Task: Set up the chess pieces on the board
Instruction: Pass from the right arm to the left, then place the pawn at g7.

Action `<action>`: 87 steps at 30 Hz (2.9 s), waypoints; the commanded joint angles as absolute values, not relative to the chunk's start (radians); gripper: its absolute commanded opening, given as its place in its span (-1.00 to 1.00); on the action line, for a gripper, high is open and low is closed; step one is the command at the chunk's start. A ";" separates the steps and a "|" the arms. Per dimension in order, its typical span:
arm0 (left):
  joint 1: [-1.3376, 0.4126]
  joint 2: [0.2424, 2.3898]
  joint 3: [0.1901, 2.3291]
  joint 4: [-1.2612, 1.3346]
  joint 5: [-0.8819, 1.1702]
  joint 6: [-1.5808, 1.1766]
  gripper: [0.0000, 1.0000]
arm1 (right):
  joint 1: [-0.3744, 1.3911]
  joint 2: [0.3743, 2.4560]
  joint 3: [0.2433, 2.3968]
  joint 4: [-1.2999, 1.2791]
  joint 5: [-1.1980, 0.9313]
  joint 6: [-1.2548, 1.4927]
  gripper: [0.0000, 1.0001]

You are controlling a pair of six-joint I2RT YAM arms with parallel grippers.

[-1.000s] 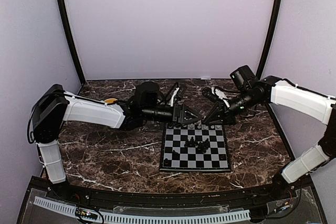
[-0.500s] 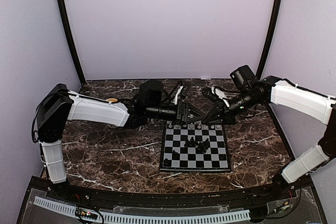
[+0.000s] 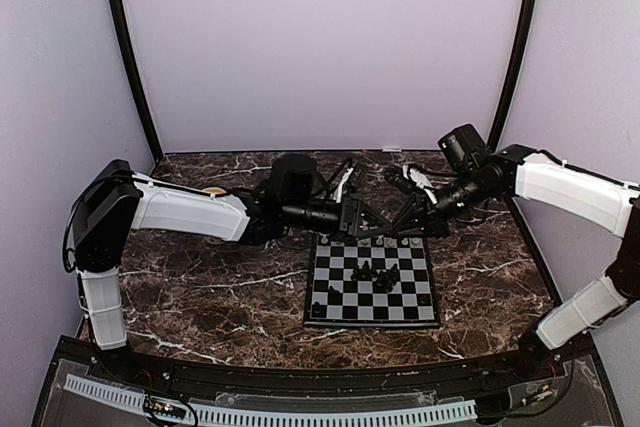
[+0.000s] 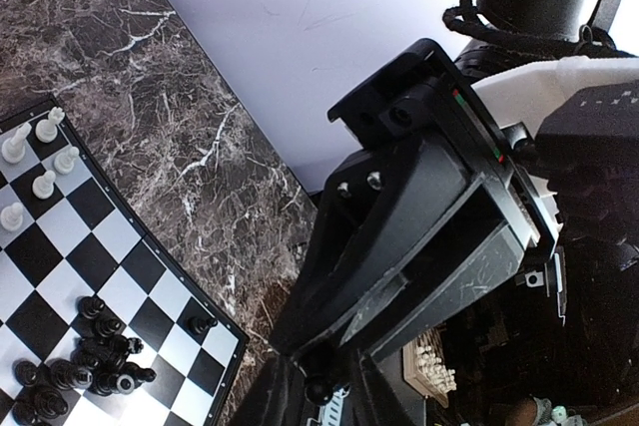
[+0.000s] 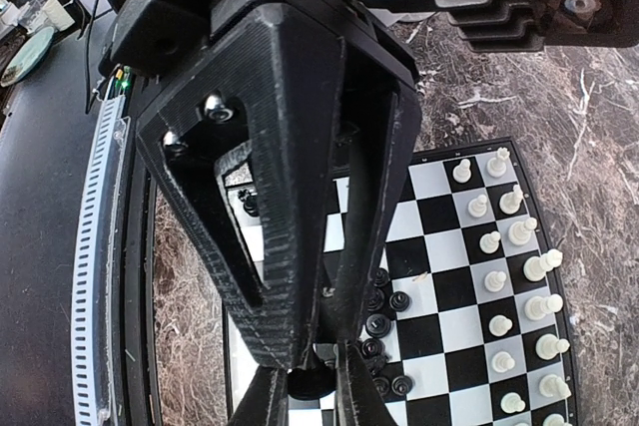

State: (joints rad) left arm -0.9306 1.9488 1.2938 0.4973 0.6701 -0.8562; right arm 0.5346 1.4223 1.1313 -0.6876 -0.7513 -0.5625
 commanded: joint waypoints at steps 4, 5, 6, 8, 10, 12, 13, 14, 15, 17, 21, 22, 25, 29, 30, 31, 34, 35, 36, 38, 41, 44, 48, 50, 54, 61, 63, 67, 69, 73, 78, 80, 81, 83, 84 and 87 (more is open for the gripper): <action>-0.936 1.939 1.322 0.479 0.681 -0.839 -0.67 | 0.538 1.425 1.160 -0.664 -0.774 -0.544 -0.72; -0.936 1.939 1.322 0.479 0.681 -0.839 -0.69 | 0.538 1.425 1.160 -0.664 -0.775 -0.543 -0.72; -0.936 1.939 1.322 0.479 0.681 -0.839 -0.71 | 0.538 1.425 1.160 -0.663 -0.775 -0.543 -0.71; -0.936 1.939 1.322 0.478 0.679 -0.839 -0.75 | 0.538 1.425 1.163 -0.664 -0.775 -0.542 -0.69; -0.936 1.939 1.325 0.472 0.677 -0.832 -0.77 | 0.538 1.422 1.166 -0.672 -0.770 -0.542 -0.62; -0.936 1.938 1.341 0.444 0.668 -0.807 -0.79 | 0.535 1.408 1.167 -0.695 -0.760 -0.553 -0.48; -0.936 1.939 1.347 0.412 0.662 -0.794 -0.79 | 0.531 1.398 1.167 -0.713 -0.756 -0.563 -0.41; -0.936 1.939 1.363 0.394 0.654 -0.763 -0.79 | 0.522 1.385 1.171 -0.742 -0.756 -0.580 -0.36; -0.936 1.939 1.372 0.347 0.649 -0.746 -0.80 | 0.508 1.373 1.176 -0.775 -0.761 -0.599 -0.31; -0.937 1.945 1.414 0.244 0.633 -0.676 -0.80 | 0.452 1.350 1.190 -0.842 -0.801 -0.635 -0.22; -0.947 1.977 1.549 -0.021 0.573 -0.483 -0.80 | 0.298 1.325 1.199 -0.938 -0.906 -0.704 -0.13; -0.955 1.985 1.602 -0.064 0.562 -0.419 -0.81 | 0.255 1.324 1.192 -0.947 -0.934 -0.714 -0.12; -0.971 2.036 1.708 -0.250 0.520 -0.290 -0.81 | 0.146 1.343 1.164 -0.954 -1.000 -0.731 -0.12; -1.004 2.103 1.855 -0.430 0.451 -0.166 -0.81 | 0.041 1.364 1.093 -0.793 -0.968 -0.583 -0.08; -1.020 2.131 1.908 -0.489 0.437 -0.145 -0.81 | 0.029 1.362 1.071 -0.735 -0.944 -0.524 -0.05; -1.035 2.145 1.965 -0.520 0.410 -0.105 -0.81 | 0.026 1.356 1.045 -0.664 -0.909 -0.489 -0.04; -1.066 2.213 2.063 -0.644 0.362 -0.041 -0.82 | 0.026 1.344 0.992 -0.563 -0.850 -0.428 -0.03; -1.081 2.224 2.097 -0.662 0.355 -0.016 -0.82 | 0.026 1.348 0.986 -0.547 -0.844 -0.416 -0.03; -1.087 2.247 2.112 -0.690 0.347 -0.011 -0.82 | 0.027 1.355 0.983 -0.539 -0.840 -0.412 -0.02; -1.103 2.281 2.155 -0.726 0.342 0.031 -0.82 | 0.027 1.369 0.978 -0.527 -0.836 -0.400 -0.02; -1.132 2.331 2.215 -0.769 0.327 0.071 -0.83 | 0.026 1.382 0.974 -0.531 -0.833 -0.406 -0.02; -1.152 2.361 2.259 -0.783 0.307 0.086 -0.83 | 0.028 1.378 0.959 -0.522 -0.827 -0.408 -0.01; -1.165 2.405 2.315 -0.798 0.285 0.095 -0.83 | 0.028 1.381 0.950 -0.523 -0.821 -0.413 -0.01; -1.172 2.434 2.349 -0.814 0.269 0.103 -0.83 | 0.027 1.382 0.949 -0.524 -0.821 -0.416 0.00; -1.182 2.475 2.387 -0.830 0.250 0.112 -0.82 | 0.027 1.387 0.950 -0.531 -0.824 -0.424 0.01; -1.184 2.501 2.393 -0.828 0.203 0.112 -0.83 | 0.027 1.396 0.950 -0.539 -0.831 -0.436 0.01; -1.183 2.509 2.395 -0.835 0.192 0.115 -0.84 | 0.028 1.402 0.953 -0.543 -0.835 -0.438 0.02; -1.184 2.524 2.399 -0.843 0.201 0.117 -0.84 | 0.027 1.409 0.955 -0.548 -0.839 -0.442 0.02; -1.183 2.529 2.399 -0.844 0.207 0.117 -0.84 | 0.028 1.411 0.954 -0.547 -0.840 -0.442 0.02; -1.184 2.535 2.400 -0.842 0.212 0.118 -0.84 | 0.026 1.414 0.955 -0.548 -0.841 -0.442 0.03; -1.184 2.539 2.402 -0.843 0.258 0.118 -0.84 | 0.026 1.422 0.957 -0.551 -0.844 -0.442 0.04; -1.184 2.542 2.404 -0.849 0.259 0.118 -0.84 | 0.028 1.423 0.957 -0.552 -0.847 -0.442 0.03; -1.184 2.544 2.404 -0.854 0.259 0.118 -0.84 | 0.028 1.424 0.958 -0.552 -0.848 -0.443 0.04; -1.184 2.546 2.404 -0.859 0.257 0.119 -0.84 | 0.027 1.425 0.959 -0.552 -0.848 -0.442 0.04; -1.184 2.547 2.404 -0.861 0.254 0.120 -0.84 | 0.028 1.426 0.960 -0.552 -0.848 -0.443 0.04; -1.184 2.547 2.404 -0.866 0.246 0.119 -0.84 | 0.027 1.428 0.961 -0.552 -0.850 -0.442 0.04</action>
